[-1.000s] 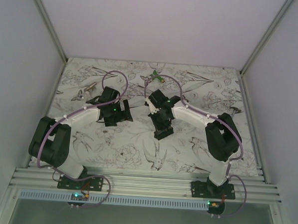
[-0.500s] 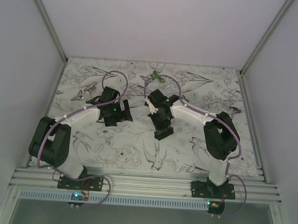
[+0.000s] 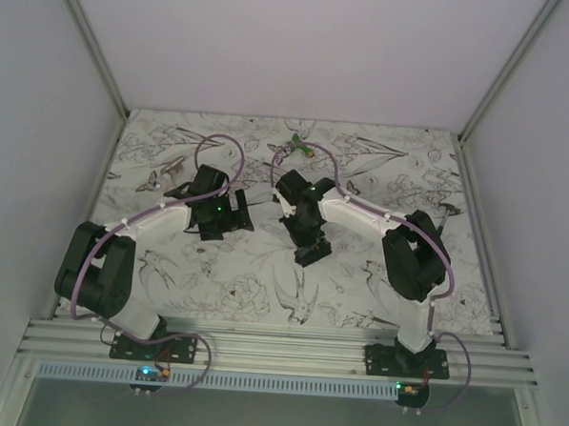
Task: Snap on the fuse box
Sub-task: Install the fuse at the fuse box base.
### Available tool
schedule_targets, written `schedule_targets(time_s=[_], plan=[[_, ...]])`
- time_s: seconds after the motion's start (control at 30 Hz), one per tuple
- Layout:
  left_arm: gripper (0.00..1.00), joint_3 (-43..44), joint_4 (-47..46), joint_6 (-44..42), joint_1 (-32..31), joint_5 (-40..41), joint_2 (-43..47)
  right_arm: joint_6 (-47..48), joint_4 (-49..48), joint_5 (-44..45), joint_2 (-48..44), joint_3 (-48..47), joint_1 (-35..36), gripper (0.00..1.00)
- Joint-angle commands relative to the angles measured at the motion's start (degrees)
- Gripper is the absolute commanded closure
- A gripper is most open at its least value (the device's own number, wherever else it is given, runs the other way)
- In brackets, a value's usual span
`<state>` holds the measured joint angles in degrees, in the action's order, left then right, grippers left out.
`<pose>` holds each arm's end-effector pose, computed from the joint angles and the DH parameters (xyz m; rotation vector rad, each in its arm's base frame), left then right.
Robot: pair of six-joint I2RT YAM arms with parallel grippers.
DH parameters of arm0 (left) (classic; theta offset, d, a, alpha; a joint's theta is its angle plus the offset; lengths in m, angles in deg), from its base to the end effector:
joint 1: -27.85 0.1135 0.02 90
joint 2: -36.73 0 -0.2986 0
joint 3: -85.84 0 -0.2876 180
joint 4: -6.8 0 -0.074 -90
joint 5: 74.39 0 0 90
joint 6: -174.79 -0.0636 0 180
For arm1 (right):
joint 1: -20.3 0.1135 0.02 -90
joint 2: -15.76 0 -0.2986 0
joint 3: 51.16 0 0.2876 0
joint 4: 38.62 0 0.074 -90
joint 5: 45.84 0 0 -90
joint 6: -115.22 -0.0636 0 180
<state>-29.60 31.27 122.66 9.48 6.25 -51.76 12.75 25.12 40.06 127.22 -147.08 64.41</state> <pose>0.3439 -0.1251 0.1931 -0.3472 2.4800 -0.6288 0.3069 0.3039 0.1793 -0.8281 2.8857 0.2281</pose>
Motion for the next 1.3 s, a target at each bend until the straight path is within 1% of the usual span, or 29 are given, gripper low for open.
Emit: schedule_targets(time_s=[0.0, 0.43, 1.27], plan=[[0.00, -0.52, 1.11, -0.55, 0.53, -0.47, 0.37, 0.44, 3.47, 5.03, 4.22, 0.67, 0.81, 1.00], [0.00, -0.57, 1.10, -0.44, 0.63, -0.44, 0.29, -0.12, 5.79, 8.53, 8.10, -0.22, 2.16, 1.00], [0.00, -0.90, 1.17, -0.21, 1.23, -0.35, 0.50, -1.58, 5.51, 12.93, 16.23, -1.99, 4.09, 1.00]])
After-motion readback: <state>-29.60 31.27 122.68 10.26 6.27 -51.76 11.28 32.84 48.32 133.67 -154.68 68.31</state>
